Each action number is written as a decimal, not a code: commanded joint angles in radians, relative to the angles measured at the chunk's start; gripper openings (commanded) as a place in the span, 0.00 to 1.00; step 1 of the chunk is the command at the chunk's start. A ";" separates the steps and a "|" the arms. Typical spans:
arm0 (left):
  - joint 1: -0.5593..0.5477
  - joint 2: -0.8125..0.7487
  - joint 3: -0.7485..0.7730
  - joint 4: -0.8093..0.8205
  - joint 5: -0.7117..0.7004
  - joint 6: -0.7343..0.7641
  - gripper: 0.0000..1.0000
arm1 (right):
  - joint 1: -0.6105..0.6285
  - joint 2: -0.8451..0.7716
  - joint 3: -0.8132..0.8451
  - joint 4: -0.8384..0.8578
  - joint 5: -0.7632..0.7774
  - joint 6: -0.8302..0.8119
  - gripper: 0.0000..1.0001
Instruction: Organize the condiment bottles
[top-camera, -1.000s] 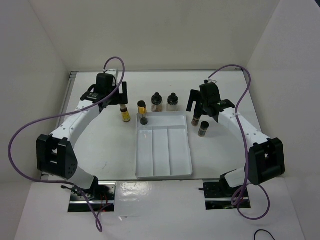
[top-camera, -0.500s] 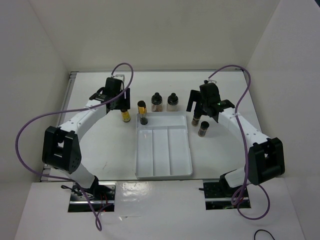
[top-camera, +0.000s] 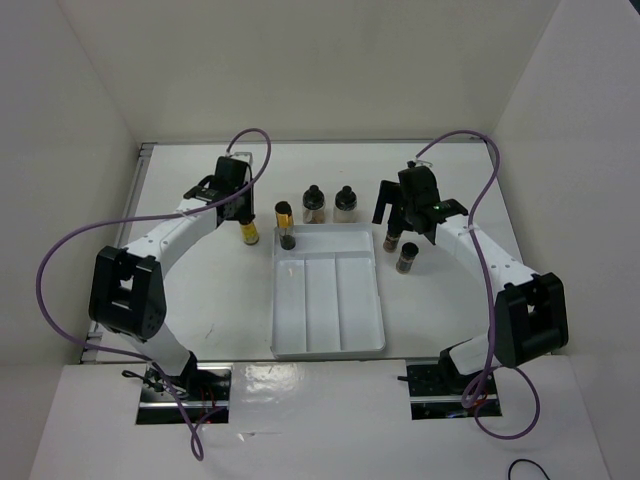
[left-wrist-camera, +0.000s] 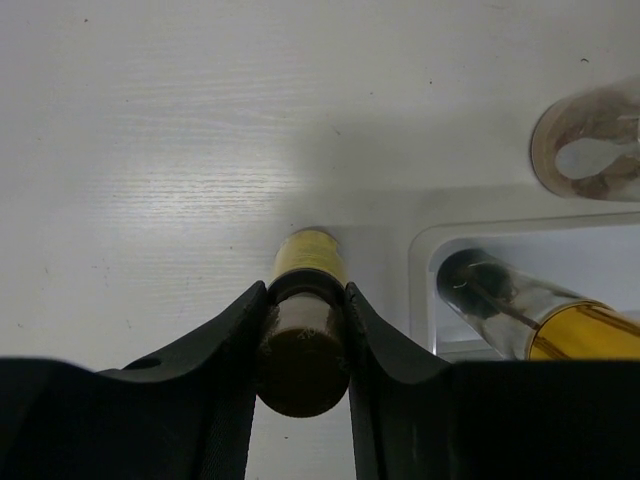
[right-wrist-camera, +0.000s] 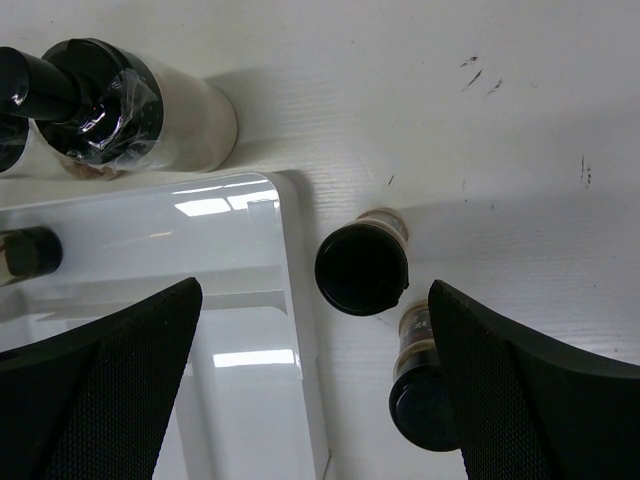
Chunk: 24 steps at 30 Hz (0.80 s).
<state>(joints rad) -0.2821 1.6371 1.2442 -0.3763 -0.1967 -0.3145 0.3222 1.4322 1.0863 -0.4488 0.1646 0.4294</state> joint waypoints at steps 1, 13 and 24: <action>-0.003 0.012 0.014 0.019 0.010 0.005 0.26 | 0.003 0.005 -0.005 0.048 0.021 0.006 0.98; -0.003 -0.163 0.058 -0.099 -0.055 0.005 0.00 | 0.003 0.034 0.004 0.048 0.039 0.006 0.98; -0.100 -0.408 0.057 -0.246 0.031 0.005 0.00 | 0.003 0.062 0.014 0.048 0.039 0.006 0.98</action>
<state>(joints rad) -0.3435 1.2942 1.2755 -0.6022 -0.1982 -0.3138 0.3222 1.4815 1.0863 -0.4484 0.1837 0.4294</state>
